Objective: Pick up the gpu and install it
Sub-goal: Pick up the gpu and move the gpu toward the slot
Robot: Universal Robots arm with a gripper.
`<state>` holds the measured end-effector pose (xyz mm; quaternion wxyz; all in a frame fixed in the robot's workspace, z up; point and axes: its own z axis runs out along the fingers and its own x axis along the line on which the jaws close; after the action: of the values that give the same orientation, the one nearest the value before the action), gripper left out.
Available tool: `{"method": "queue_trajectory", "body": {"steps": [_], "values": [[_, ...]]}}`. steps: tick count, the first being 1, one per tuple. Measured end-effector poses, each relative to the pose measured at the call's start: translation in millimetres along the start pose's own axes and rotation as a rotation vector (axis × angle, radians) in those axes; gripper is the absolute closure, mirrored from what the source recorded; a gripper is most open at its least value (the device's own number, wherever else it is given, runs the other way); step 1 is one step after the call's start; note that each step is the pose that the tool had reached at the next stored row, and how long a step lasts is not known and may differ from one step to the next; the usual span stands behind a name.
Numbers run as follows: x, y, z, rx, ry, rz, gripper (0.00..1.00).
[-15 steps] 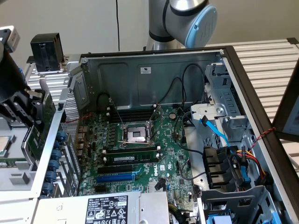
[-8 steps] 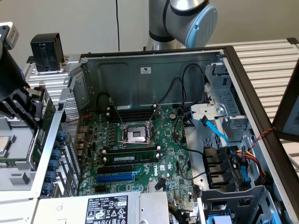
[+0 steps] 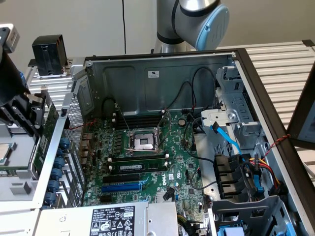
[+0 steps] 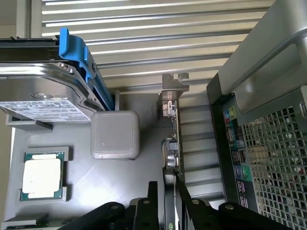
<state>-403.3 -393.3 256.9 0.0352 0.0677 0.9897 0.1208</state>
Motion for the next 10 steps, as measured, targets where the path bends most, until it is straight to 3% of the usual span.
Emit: {"method": "queue_trajectory", "body": {"steps": [2, 3, 4, 5, 6, 10], "values": [[-0.1, 0.5, -2.4, 0.0003, -0.0002, 0.0, 0.69], [-0.3, 0.6, -3.9, 0.0013, -0.0003, 0.0, 0.64], [-0.3, 0.6, -4.1, 0.0033, -0.0008, 0.0, 0.64], [-0.4, 0.6, -4.1, 0.0083, -0.0016, -0.001, 0.57], [-0.3, 0.6, -4.2, 0.0231, -0.0031, -0.002, 0.57], [-0.3, 0.6, -4.2, 0.0957, -0.0126, -0.008, 0.57]]}}
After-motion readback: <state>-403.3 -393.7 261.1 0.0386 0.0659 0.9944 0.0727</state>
